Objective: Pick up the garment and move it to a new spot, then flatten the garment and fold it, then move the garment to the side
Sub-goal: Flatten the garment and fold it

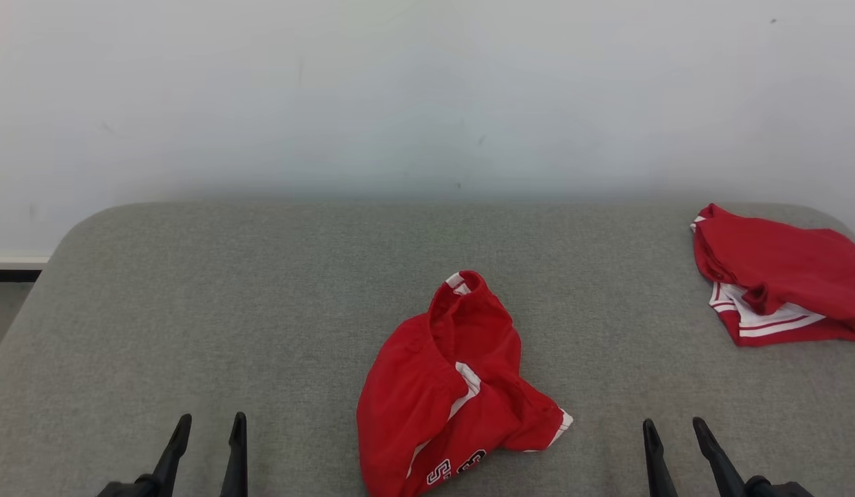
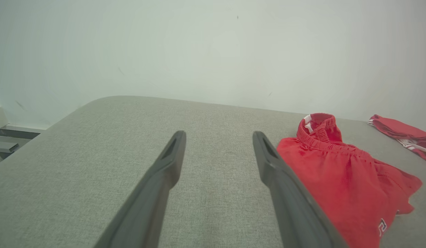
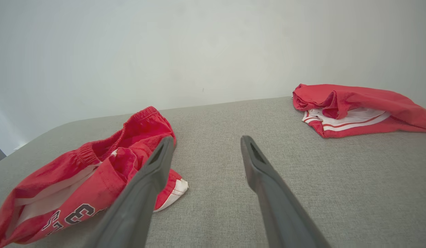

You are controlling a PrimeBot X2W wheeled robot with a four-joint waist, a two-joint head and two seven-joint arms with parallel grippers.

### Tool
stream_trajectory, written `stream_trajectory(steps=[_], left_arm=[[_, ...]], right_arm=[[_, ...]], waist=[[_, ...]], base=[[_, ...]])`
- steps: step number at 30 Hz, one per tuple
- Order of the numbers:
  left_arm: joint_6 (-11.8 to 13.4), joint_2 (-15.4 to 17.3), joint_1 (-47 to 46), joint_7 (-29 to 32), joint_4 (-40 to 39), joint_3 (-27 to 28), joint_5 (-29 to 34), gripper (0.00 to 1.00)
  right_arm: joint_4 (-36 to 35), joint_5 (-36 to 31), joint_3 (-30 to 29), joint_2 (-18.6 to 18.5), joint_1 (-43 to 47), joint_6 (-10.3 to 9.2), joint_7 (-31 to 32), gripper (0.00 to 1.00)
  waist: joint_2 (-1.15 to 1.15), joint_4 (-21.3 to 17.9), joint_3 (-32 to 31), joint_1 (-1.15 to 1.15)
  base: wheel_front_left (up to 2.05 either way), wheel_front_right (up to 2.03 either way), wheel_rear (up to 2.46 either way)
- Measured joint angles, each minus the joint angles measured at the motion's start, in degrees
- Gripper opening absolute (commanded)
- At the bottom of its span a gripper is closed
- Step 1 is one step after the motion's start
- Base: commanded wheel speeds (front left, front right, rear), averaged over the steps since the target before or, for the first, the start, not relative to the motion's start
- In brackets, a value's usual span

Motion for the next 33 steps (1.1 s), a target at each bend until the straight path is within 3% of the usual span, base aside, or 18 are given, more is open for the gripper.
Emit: stream_trajectory(steps=[8, 18, 24, 33], left_arm=[[0.00, 0.07, -2.37, 0.00, 0.76, -4.12, 1.11, 1.00], [-0.01, 0.70, -15.30, 1.62, 5.81, -16.66, 0.49, 1.00], [-0.01, 1.66, -17.57, 4.57, 10.59, -22.75, -1.12, 1.00], [-0.01, 2.99, -17.38, 4.25, 19.29, -25.93, -2.40, 1.00]], right_arm=[[-0.22, -0.71, 0.68, 0.49, -0.57, 0.00, 0.00, 1.00], [1.27, -0.68, 1.69, 0.04, -2.80, 0.00, 0.00, 1.00], [2.26, -0.49, 1.66, 0.21, -2.92, 0.00, 0.01, 1.00], [2.49, -0.48, 1.12, 0.36, -3.41, 0.00, 0.00, 1.00]], waist=[[0.00, -1.54, 0.56, 0.00], [0.00, -4.45, 1.35, 0.00], [0.00, -7.45, 1.81, 0.01], [0.00, -12.10, 3.14, 0.00]], base=[[0.00, 0.00, 0.00], [0.00, 0.00, 0.00], [0.00, 0.00, 0.00], [0.00, 0.00, 0.00]])
